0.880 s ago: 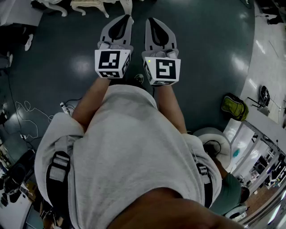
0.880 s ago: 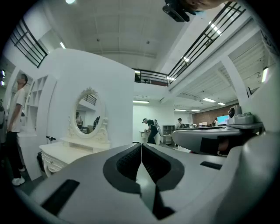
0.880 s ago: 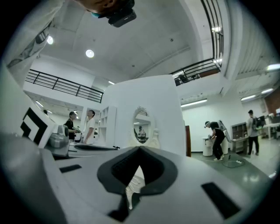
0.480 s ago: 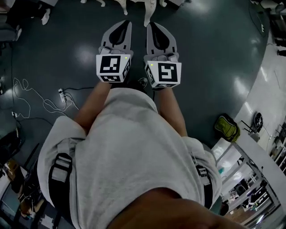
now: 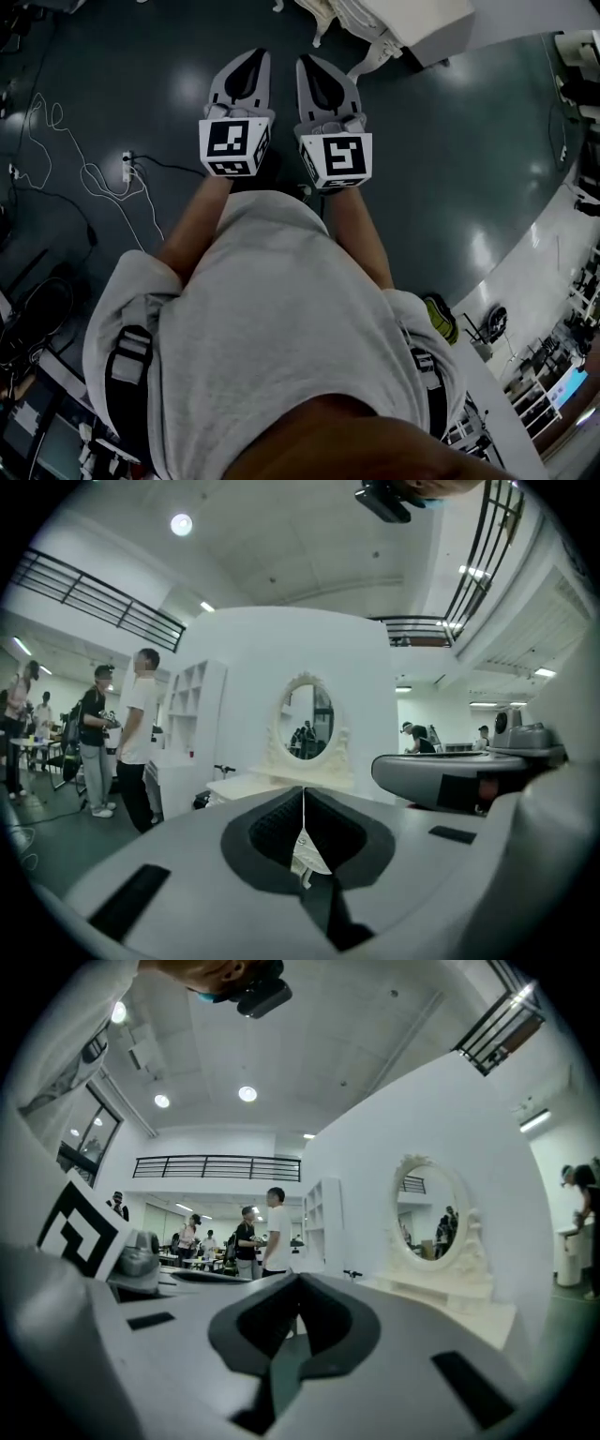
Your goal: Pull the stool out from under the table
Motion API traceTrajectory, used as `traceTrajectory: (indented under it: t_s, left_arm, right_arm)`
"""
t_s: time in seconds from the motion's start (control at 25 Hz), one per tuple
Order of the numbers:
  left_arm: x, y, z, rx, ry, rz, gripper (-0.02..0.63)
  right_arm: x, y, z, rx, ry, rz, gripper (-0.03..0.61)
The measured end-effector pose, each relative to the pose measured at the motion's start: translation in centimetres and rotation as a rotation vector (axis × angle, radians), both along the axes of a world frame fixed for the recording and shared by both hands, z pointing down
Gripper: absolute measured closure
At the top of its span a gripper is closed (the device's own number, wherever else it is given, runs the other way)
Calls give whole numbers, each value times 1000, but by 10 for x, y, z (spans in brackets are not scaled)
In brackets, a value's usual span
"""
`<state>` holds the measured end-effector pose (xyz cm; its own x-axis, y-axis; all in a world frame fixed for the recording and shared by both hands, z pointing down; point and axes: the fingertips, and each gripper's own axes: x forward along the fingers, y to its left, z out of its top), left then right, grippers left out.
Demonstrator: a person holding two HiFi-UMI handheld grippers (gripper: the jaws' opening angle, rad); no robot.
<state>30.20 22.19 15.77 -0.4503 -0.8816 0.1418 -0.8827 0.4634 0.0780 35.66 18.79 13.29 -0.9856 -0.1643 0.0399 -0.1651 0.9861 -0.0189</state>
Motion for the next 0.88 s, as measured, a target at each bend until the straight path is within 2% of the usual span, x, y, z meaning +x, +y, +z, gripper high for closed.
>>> traceTrajectory:
  t_s: [0.28,0.52,0.72,0.88]
  left_arm:
    - [-81,13,14,6,40,-44,604]
    - [-160,8,17,-5,55,-40,604]
    - [-203,0,19,-12,65,-14,604]
    - [-228,-13,34,-24,98,-9,604]
  right_arm:
    - [-89,7,10,21,44,-80,565]
    - [-177,5,-3,37,26,-109,565]
    - [-231,-5,-12,75,17,-113,565]
    - [-261,-25,1,60,47,-120,565]
